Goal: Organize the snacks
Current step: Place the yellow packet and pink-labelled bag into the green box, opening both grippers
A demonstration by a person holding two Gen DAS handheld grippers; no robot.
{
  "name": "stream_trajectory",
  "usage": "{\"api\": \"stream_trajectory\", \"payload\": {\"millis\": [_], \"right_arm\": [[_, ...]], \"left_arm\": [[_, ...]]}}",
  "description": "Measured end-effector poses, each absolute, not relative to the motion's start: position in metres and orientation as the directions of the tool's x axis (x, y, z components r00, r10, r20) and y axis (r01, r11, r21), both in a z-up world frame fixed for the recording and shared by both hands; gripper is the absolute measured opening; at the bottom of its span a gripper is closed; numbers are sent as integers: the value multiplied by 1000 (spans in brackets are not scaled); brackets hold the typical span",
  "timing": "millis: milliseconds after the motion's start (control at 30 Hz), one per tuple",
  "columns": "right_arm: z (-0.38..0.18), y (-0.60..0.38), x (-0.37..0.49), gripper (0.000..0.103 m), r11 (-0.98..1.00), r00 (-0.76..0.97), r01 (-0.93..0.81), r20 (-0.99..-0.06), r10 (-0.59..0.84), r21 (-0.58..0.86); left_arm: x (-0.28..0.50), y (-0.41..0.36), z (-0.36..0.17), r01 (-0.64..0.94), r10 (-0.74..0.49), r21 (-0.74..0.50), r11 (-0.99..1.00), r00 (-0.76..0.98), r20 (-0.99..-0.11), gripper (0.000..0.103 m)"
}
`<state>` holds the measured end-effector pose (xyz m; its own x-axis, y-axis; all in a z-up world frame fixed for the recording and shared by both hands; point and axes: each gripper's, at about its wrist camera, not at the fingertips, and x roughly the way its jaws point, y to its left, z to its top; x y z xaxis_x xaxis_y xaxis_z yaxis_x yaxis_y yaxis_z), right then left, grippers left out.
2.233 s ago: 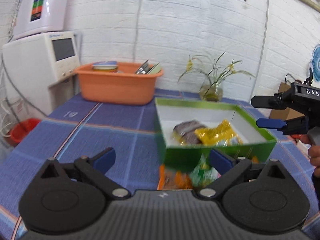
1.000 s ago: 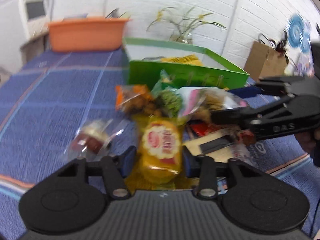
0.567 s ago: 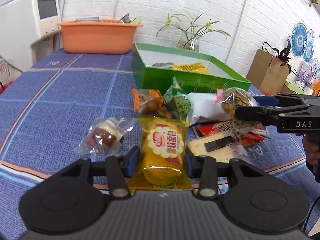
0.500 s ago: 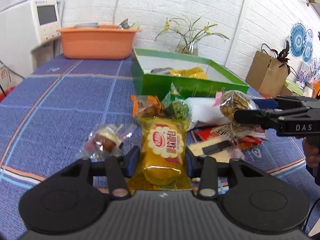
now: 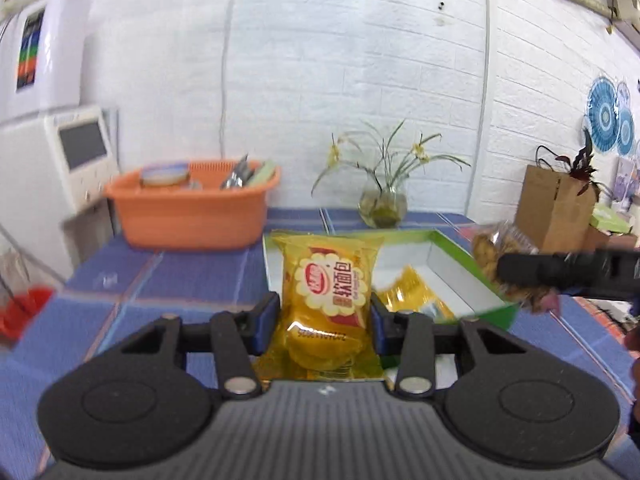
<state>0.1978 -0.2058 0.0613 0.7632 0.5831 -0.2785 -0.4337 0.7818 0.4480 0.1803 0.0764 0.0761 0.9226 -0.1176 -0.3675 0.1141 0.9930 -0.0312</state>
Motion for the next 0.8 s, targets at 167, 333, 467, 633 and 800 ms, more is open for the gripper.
{"api": "stream_trajectory", "payload": {"millis": [167, 333, 467, 633, 800], "right_arm": [[64, -207, 230, 103, 795, 823, -343, -248, 512, 501], [50, -206, 246, 103, 844, 848, -293, -286, 447, 450], [32, -208, 259, 103, 917, 880, -216, -340, 332, 336], [14, -207, 272, 103, 954, 894, -175, -368, 258, 244], [8, -204, 278, 103, 958, 886, -177, -387, 254, 224]], "left_arm": [[231, 54, 86, 97, -104, -37, 995, 925, -365, 42], [256, 36, 75, 101, -108, -39, 994, 914, -391, 42], [269, 27, 60, 87, -75, 9, 996, 904, -421, 42], [284, 31, 43, 38, -18, 35, 999, 895, -446, 42], [289, 33, 35, 40, -18, 38, 998, 890, -455, 43]]}}
